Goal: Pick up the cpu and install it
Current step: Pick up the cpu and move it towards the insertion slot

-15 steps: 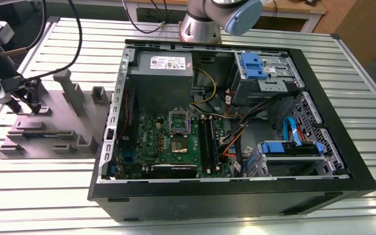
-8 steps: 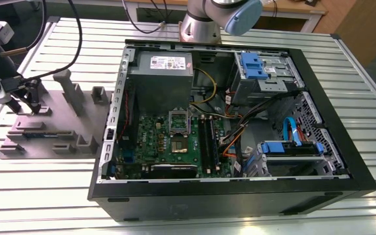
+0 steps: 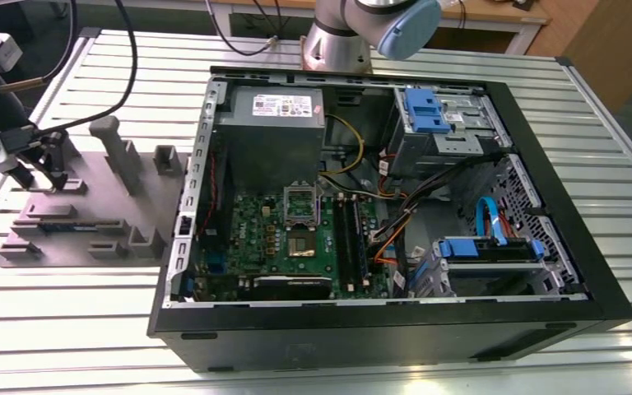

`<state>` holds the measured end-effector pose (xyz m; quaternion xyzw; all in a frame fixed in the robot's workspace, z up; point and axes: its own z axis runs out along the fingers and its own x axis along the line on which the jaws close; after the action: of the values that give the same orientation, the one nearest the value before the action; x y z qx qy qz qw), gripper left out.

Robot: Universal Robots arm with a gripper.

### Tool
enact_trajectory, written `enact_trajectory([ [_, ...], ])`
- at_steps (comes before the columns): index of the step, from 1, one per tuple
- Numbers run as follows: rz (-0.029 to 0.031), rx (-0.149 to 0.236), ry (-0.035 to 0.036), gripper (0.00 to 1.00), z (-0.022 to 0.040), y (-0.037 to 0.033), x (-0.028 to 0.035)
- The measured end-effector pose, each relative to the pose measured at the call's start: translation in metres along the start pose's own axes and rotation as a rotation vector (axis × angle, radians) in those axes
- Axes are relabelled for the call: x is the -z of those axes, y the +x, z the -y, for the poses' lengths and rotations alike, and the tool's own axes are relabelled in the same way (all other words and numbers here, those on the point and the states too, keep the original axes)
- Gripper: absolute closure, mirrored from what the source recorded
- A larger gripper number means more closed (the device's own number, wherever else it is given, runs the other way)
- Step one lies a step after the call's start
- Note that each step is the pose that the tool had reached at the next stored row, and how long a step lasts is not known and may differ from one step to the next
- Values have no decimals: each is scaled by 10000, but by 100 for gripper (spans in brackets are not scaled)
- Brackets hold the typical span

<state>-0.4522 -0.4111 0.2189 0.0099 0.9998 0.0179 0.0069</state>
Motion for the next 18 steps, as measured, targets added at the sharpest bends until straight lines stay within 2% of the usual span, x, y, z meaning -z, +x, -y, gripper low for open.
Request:
enact_trajectory([
  [18, 0, 0, 0, 53, -2, -1, 42],
])
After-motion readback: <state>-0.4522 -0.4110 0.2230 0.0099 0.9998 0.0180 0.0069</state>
